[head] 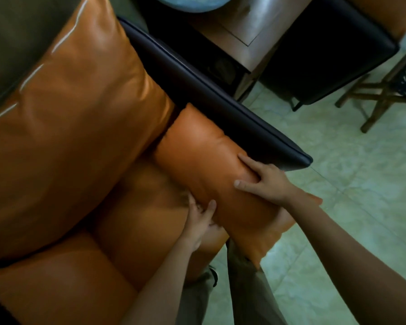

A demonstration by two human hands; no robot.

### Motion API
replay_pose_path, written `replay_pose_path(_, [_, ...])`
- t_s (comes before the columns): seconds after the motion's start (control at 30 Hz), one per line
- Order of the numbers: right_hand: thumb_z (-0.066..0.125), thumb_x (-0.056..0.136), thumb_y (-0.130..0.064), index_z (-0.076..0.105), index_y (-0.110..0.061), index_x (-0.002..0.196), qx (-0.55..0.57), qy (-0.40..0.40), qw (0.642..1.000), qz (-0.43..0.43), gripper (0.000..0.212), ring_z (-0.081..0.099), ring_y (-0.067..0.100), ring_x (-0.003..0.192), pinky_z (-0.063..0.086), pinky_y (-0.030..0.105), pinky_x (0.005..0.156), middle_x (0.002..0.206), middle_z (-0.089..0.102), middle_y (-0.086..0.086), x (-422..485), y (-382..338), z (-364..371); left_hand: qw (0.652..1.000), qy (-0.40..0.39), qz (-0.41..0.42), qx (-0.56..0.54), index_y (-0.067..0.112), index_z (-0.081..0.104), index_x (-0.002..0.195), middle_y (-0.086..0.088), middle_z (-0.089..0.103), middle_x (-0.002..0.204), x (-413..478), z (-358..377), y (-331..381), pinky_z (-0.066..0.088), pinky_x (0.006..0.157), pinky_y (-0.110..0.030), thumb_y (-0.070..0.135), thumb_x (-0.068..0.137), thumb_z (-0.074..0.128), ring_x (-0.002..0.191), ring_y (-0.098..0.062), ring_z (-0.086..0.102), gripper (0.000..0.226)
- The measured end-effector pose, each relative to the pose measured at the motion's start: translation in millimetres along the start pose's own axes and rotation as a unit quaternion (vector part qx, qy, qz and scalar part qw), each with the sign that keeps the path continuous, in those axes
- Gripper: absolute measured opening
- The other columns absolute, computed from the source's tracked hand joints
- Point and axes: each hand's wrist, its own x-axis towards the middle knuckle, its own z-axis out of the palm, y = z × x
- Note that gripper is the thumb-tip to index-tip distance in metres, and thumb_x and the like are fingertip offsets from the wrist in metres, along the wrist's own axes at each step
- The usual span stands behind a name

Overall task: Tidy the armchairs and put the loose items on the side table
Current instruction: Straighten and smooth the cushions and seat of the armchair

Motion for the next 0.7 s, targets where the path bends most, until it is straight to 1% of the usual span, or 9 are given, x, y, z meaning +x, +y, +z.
replay_pose_path(0.03, [0.046, 0.07, -0.093, 0.004, -0.065, 0.147, -0.004, -0.01, 1.0, 0.004, 0.092, 0.046, 0.028, 0.133, 0.039, 0.051, 0.11, 0.153, 0.041, -0.003, 11, 2, 10, 0.999, 0.01, -0.008, 0.032, 0.055, -0.009, 0.15, 0.008, 0.038, 0.152, 6, -3, 4, 0.058, 0.087, -0.045, 0.035, 0.095, 0.063, 0.122, -0.015, 0.058, 0.093])
replay_pose_path(0.1, [0.046, 0.07, -0.091, -0.005, -0.07, 0.143, -0.011, -0.025, 0.999, 0.022, 0.092, 0.03, 0.031, 0.144, 0.027, 0.056, 0.116, 0.163, 0.025, -0.003, 24, 11, 33, 0.995, 0.033, -0.009, 0.093, 0.048, -0.016, 0.151, 0.014, 0.033, 0.148, 16, -10, 12, 0.05, 0.1, -0.052, 0.035, 0.094, 0.065, 0.133, -0.018, 0.046, 0.101])
replay_pose_path(0.2, [0.038, 0.07, -0.093, -0.006, -0.067, 0.146, -0.014, 0.012, 0.999, 0.034, 0.092, 0.018, 0.03, 0.15, 0.014, 0.056, 0.12, 0.167, 0.013, -0.006, 23, 23, 52, 0.986, 0.066, 0.028, 0.15, 0.04, -0.018, 0.153, 0.007, 0.023, 0.161, 21, -16, 19, 0.033, 0.116, -0.052, 0.045, 0.087, 0.072, 0.147, -0.023, 0.029, 0.113])
replay_pose_path(0.3, [0.026, 0.076, -0.091, 0.002, -0.058, 0.151, -0.011, 0.064, 0.997, 0.037, 0.085, 0.017, 0.027, 0.151, 0.003, 0.059, 0.12, 0.166, 0.016, -0.008, 13, 32, 59, 0.956, 0.178, 0.075, 0.222, 0.033, -0.015, 0.156, -0.001, -0.003, 0.167, 18, -17, 39, 0.023, 0.117, -0.038, 0.056, 0.082, 0.071, 0.153, -0.027, 0.01, 0.116])
replay_pose_path(0.37, [0.023, 0.083, -0.085, 0.013, -0.051, 0.154, 0.002, 0.119, 0.991, 0.068, 0.079, 0.022, 0.028, 0.15, 0.001, 0.062, 0.119, 0.163, 0.026, -0.004, 1, 42, 67, 0.924, 0.227, 0.119, 0.284, 0.038, -0.008, 0.156, 0.0, -0.008, 0.167, 22, -24, 61, 0.026, 0.119, -0.044, 0.059, 0.08, 0.072, 0.153, -0.031, 0.01, 0.113])
replay_pose_path(0.43, [0.023, 0.085, -0.083, 0.025, -0.045, 0.153, 0.014, 0.183, 0.977, 0.11, 0.078, 0.027, 0.031, 0.147, 0.007, 0.064, 0.118, 0.158, 0.036, 0.001, -13, 56, 78, 0.894, 0.213, 0.164, 0.36, 0.041, -0.002, 0.156, 0.002, -0.005, 0.167, 32, -33, 84, 0.024, 0.12, -0.051, 0.061, 0.078, 0.073, 0.153, -0.03, 0.005, 0.11])
replay_pose_path(0.57, [0.037, 0.08, -0.082, 0.035, -0.041, 0.149, 0.13, 0.258, 0.928, 0.234, 0.08, 0.019, 0.033, 0.149, 0.013, 0.064, 0.118, 0.16, 0.029, 0.007, -35, 79, 99, 0.844, 0.162, 0.166, 0.483, 0.041, 0.007, 0.157, 0.001, -0.004, 0.167, 62, -40, 121, 0.016, 0.12, -0.058, 0.065, 0.077, 0.07, 0.153, -0.031, -0.007, 0.104])
replay_pose_path(0.63, [0.047, 0.078, -0.081, 0.036, -0.041, 0.149, 0.254, 0.288, 0.881, 0.276, 0.082, 0.016, 0.034, 0.15, 0.021, 0.062, 0.118, 0.163, 0.019, 0.008, -43, 83, 106, 0.826, 0.151, 0.142, 0.524, 0.044, 0.002, 0.155, 0.0, -0.008, 0.167, 74, -41, 134, 0.014, 0.116, -0.067, 0.071, 0.076, 0.067, 0.152, -0.034, -0.009, 0.106])
replay_pose_path(0.7, [0.061, 0.082, -0.072, 0.029, -0.042, 0.152, 0.401, 0.295, 0.821, 0.281, 0.082, 0.023, 0.033, 0.149, 0.03, 0.055, 0.117, 0.164, 0.017, 0.006, -44, 86, 110, 0.811, 0.15, 0.125, 0.552, 0.045, -0.002, 0.155, -0.005, -0.006, 0.167, 85, -39, 146, 0.012, 0.115, -0.069, 0.075, 0.076, 0.063, 0.152, -0.037, -0.006, 0.107])
